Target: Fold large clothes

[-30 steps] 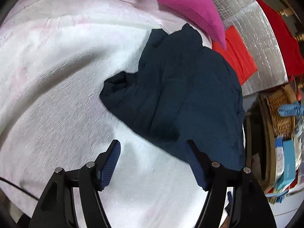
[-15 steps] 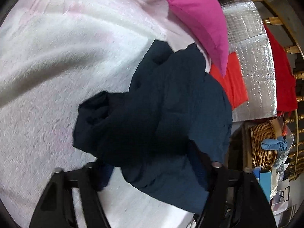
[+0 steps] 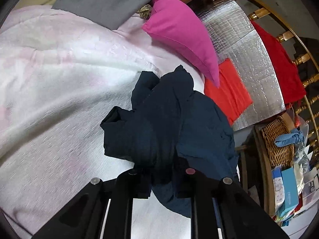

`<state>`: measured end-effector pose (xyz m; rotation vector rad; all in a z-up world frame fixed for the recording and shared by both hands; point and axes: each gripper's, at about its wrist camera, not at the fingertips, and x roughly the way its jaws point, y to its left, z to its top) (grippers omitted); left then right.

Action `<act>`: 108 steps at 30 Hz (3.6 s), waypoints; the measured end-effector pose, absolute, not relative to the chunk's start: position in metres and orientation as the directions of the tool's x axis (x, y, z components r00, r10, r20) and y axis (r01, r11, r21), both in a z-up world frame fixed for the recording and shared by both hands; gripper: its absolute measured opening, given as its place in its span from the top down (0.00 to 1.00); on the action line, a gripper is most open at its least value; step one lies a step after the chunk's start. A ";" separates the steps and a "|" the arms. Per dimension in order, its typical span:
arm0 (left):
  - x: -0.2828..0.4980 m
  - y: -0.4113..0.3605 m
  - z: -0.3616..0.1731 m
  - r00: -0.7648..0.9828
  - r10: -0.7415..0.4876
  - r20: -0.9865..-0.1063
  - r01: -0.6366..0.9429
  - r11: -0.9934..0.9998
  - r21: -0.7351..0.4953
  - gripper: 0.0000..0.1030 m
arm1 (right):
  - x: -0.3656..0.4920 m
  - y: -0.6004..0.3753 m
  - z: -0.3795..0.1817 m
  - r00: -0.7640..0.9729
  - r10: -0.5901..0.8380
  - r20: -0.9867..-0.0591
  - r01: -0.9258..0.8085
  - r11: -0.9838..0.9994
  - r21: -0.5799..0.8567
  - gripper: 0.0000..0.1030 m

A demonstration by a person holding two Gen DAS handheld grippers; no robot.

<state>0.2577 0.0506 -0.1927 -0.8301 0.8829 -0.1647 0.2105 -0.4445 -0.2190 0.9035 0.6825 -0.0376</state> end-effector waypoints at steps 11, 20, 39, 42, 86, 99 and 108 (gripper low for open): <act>0.250 0.078 -0.223 0.463 -0.476 -0.748 -0.260 0.734 -0.628 0.55 | 0.177 -0.458 -0.249 0.691 0.352 -0.631 0.391 0.553 0.736 0.49; 0.242 0.118 -0.187 0.535 -0.392 -0.749 -0.228 0.786 -0.574 0.51 | 0.148 -0.499 -0.201 0.703 0.171 -0.690 0.444 0.651 0.615 0.46; 0.304 0.072 -0.233 0.485 -0.289 -0.825 -0.221 0.873 -0.436 0.27 | 0.229 -0.474 -0.221 0.659 -0.010 -0.752 0.491 0.763 0.420 0.41; 0.305 0.066 -0.233 0.481 -0.264 -0.836 -0.200 0.895 -0.398 0.26 | 0.233 -0.471 -0.232 0.639 -0.026 -0.769 0.497 0.777 0.387 0.38; 0.268 0.055 -0.253 0.599 -0.455 -0.659 -0.353 0.589 -0.727 0.64 | 0.190 -0.415 -0.268 0.774 0.226 -0.591 0.429 0.500 0.752 0.42; 0.246 0.057 -0.234 0.611 -0.438 -0.659 -0.281 0.658 -0.698 0.83 | 0.158 -0.409 -0.246 0.788 0.156 -0.596 0.372 0.650 0.662 0.65; 0.210 0.063 -0.229 0.614 -0.434 -0.660 -0.253 0.683 -0.685 0.83 | 0.114 -0.402 -0.231 0.786 0.161 -0.597 0.328 0.710 0.623 0.66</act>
